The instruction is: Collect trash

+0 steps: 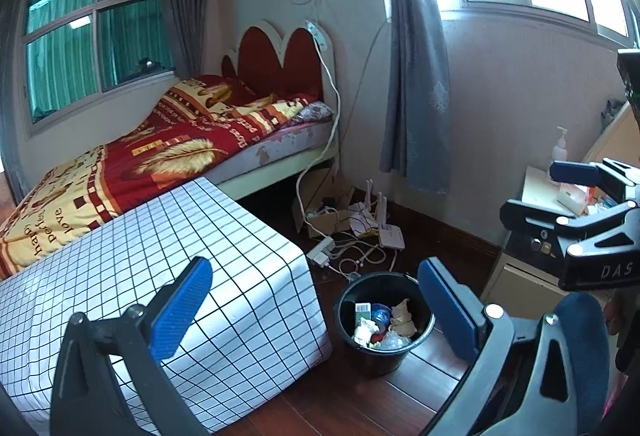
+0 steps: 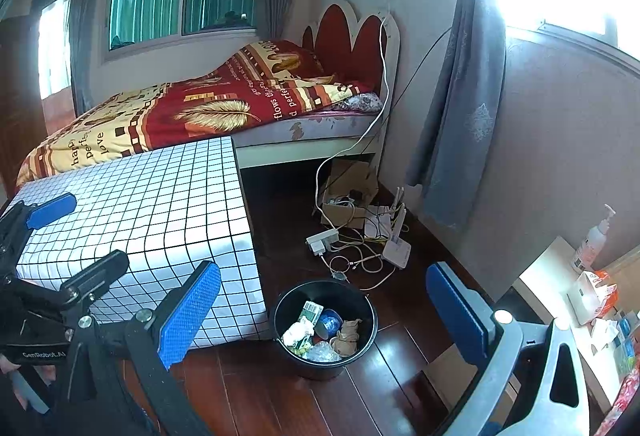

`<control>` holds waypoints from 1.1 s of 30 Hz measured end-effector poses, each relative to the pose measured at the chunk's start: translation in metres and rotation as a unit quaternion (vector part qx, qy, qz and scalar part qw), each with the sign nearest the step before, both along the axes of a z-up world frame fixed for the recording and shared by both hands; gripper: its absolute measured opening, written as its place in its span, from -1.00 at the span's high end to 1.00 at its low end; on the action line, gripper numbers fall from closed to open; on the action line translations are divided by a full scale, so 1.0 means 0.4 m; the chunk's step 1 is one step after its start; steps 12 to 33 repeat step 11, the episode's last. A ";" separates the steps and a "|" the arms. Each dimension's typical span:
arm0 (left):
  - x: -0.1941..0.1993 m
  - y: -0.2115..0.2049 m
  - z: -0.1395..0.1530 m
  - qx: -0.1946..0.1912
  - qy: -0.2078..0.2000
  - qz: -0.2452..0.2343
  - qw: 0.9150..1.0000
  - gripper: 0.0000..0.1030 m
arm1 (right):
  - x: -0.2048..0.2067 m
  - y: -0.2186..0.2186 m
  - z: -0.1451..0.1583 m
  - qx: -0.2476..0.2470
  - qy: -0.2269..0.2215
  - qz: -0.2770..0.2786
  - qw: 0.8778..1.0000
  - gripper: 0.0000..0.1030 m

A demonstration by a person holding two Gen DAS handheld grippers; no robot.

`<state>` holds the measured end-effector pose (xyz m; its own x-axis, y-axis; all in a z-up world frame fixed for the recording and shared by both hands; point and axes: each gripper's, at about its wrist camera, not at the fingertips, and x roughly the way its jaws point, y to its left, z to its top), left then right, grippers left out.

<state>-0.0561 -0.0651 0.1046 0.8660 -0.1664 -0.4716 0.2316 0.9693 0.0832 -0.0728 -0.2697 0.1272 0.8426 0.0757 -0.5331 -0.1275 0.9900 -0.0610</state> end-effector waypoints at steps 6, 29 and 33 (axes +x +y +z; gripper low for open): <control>-0.006 0.010 0.002 -0.017 -0.017 -0.008 1.000 -0.99 | 0.002 0.001 -0.013 0.000 0.006 0.002 1.000 -1.00; -0.013 0.004 0.002 -0.010 -0.032 -0.009 0.999 -0.99 | 0.002 -0.001 -0.015 0.001 0.006 0.001 1.000 -1.00; -0.013 0.004 0.002 -0.010 -0.032 -0.009 0.999 -0.99 | 0.002 -0.001 -0.015 0.001 0.006 0.001 1.000 -1.00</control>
